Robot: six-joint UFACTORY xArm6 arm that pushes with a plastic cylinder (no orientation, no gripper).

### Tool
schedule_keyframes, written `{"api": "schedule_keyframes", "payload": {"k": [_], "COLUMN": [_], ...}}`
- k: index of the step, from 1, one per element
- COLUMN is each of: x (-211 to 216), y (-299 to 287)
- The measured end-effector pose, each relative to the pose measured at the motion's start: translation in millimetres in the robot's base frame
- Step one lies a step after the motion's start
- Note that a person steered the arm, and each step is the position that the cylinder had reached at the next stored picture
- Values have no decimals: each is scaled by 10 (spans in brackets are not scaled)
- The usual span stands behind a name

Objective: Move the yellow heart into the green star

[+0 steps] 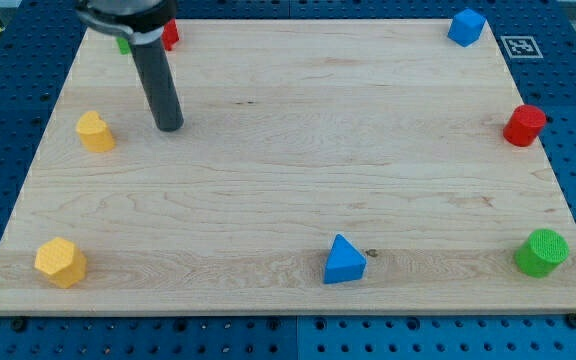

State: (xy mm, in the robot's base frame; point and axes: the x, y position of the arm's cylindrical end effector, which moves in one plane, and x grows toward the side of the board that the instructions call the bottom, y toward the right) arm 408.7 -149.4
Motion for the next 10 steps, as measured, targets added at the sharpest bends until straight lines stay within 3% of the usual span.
{"api": "schedule_keyframes", "payload": {"k": [3, 5, 7, 10], "x": [750, 648, 304, 333], "y": [-226, -731, -741, -917]}}
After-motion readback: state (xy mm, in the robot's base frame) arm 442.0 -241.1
